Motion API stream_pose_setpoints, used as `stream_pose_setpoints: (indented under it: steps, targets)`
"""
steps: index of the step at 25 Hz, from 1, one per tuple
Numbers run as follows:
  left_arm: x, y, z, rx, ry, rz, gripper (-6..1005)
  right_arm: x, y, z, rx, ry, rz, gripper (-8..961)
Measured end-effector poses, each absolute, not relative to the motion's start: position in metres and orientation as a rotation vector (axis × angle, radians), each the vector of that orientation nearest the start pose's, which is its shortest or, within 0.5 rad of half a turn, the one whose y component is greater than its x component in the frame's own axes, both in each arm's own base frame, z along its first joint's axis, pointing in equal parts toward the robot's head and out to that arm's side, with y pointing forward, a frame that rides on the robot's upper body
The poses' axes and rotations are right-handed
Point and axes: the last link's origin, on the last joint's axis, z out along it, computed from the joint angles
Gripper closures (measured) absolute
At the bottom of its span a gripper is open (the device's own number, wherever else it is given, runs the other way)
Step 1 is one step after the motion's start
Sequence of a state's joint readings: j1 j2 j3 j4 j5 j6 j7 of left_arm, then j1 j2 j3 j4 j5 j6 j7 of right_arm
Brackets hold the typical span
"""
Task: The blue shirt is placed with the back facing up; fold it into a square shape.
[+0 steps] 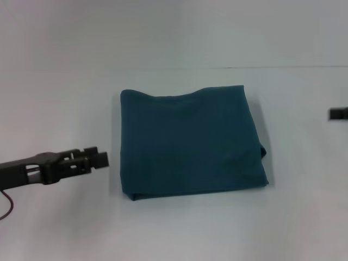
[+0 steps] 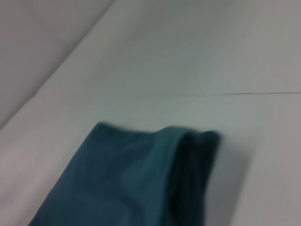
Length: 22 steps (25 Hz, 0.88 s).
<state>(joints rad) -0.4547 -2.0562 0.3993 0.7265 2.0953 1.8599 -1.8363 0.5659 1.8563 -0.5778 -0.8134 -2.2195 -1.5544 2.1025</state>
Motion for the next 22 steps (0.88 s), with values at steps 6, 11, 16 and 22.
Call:
stream_pose_setpoints:
  steps: [6,11,16,22]
  targets:
    - [-0.263,0.308,0.049,-2.711,-1.269,-0.863,243,0.266,0.362,0.084,-2.586,1.099,0.41,36]
    - [-0.248,0.322,0.044,-2.833,-1.176,-0.709,122,0.236,0.362,0.047,-2.767,1.026,0.347,38]
    - [-0.244,0.326,0.039,-2.872,-1.143,-0.634,125,0.225,0.359,0.025,-2.838,1.003,0.3,38]
    - [-0.239,0.319,0.024,-2.983,-1.188,-0.492,125,0.212,0.346,0.007,-2.995,1.008,0.255,38]
